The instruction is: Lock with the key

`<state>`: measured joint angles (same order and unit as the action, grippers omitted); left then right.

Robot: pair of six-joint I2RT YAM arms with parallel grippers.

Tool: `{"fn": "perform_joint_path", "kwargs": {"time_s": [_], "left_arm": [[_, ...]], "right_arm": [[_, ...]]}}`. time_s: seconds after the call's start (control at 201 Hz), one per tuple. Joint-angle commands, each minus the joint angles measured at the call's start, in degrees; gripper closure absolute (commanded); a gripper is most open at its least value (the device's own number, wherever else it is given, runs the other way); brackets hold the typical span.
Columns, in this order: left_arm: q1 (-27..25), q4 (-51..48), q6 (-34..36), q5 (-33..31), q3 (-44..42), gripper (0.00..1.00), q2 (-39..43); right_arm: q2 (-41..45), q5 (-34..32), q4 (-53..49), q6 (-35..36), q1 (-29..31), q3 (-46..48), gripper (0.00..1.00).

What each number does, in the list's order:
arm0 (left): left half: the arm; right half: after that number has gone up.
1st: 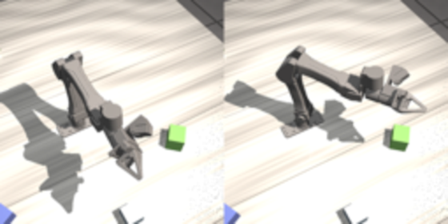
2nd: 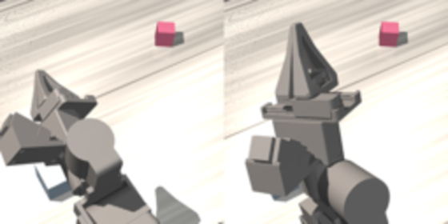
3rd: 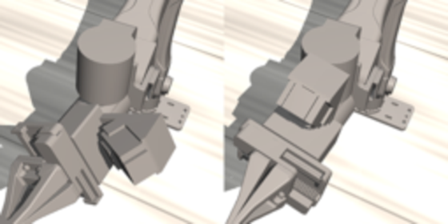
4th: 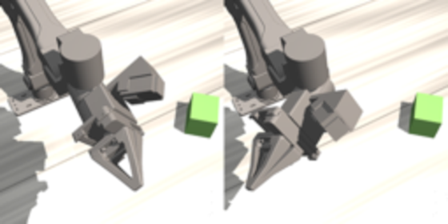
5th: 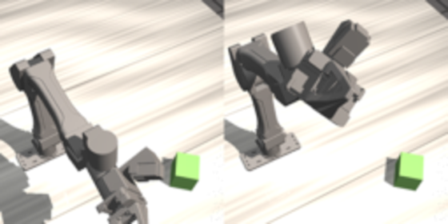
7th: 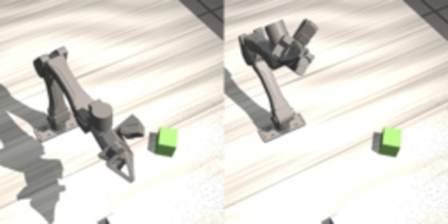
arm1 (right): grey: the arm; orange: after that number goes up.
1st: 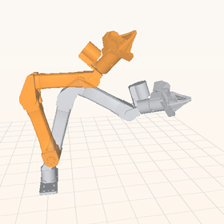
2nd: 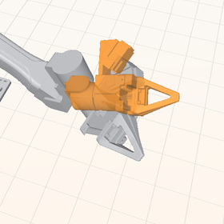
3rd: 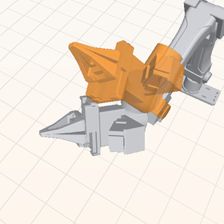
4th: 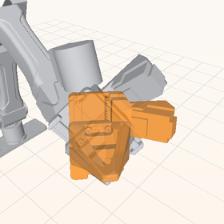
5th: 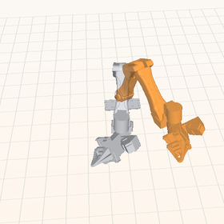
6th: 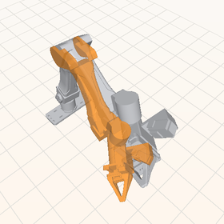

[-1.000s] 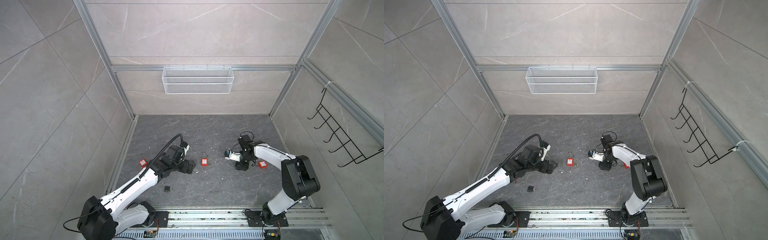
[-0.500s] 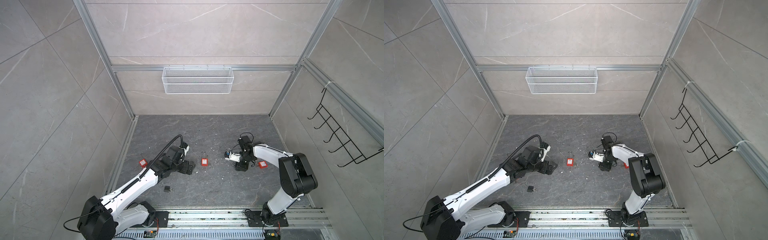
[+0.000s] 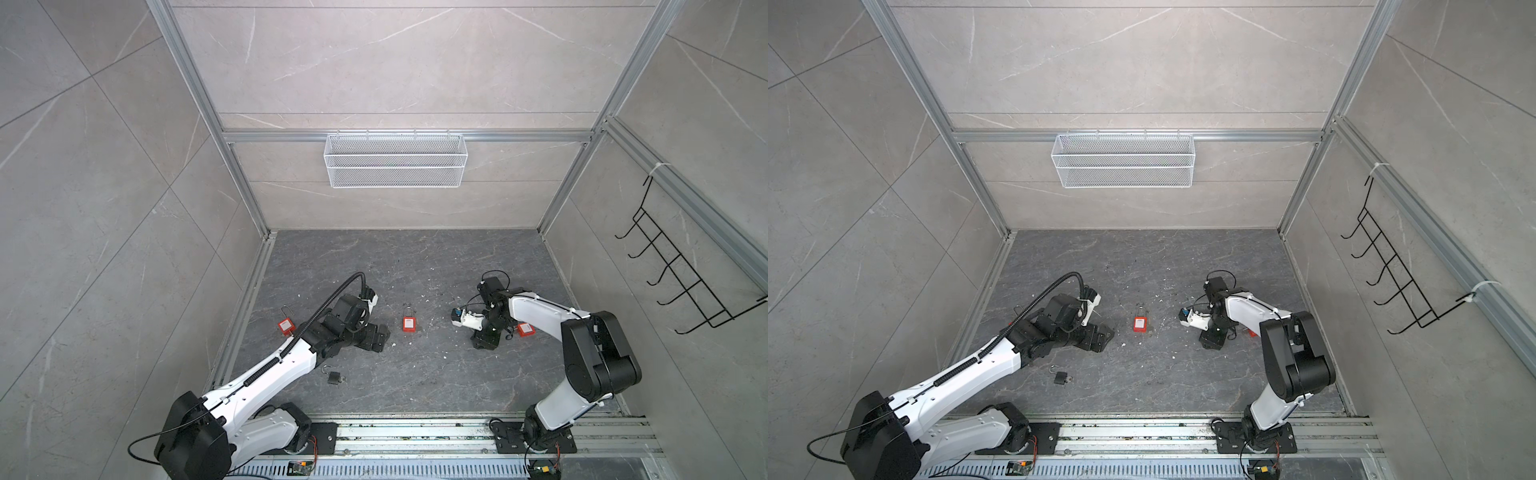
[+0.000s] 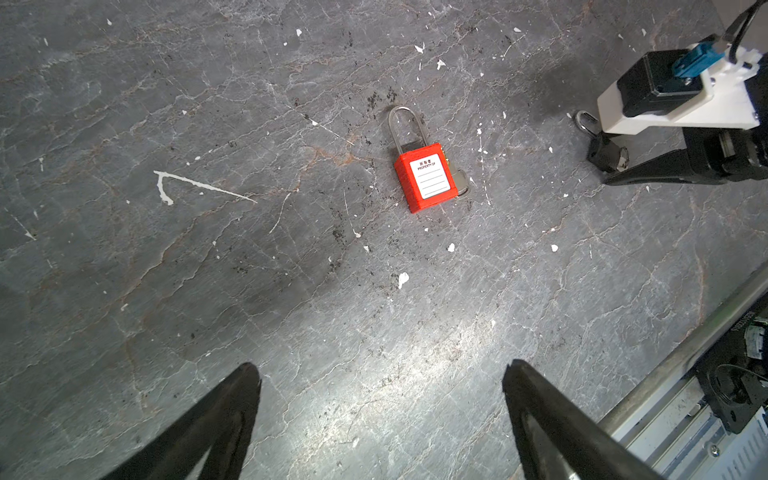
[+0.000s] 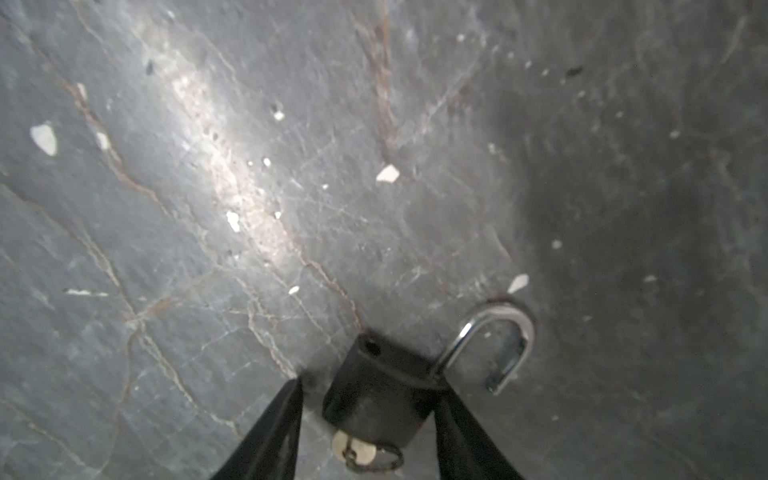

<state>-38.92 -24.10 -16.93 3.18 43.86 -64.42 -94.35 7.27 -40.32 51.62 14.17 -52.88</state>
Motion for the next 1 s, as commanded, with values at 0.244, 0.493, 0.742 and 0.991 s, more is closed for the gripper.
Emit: {"fn": "perform_joint_path", "kwargs": {"time_s": [0.244, 0.493, 0.742, 0.991], "left_arm": [[-0.18, 1.25, 0.21, 0.51, -0.19, 0.06, 1.73], [-0.11, 1.15, 0.29, 0.40, -0.30, 0.06, 1.80], [-0.12, 0.99, 0.41, 0.42, 0.17, 0.06, 1.33], [-0.13, 1.16, 0.57, 0.60, 0.24, 0.06, 0.81]], "right_arm": [[-4.04, -1.85, -3.98, -9.86, -0.02, -4.39, 0.53], [-6.00, 1.08, -5.44, -13.98, -0.03, -5.82, 0.53], [-8.50, 3.02, -7.97, -22.51, -0.03, -9.18, 0.50], [-8.22, 0.20, -7.79, -30.69, -0.02, -9.52, 0.48]]}}
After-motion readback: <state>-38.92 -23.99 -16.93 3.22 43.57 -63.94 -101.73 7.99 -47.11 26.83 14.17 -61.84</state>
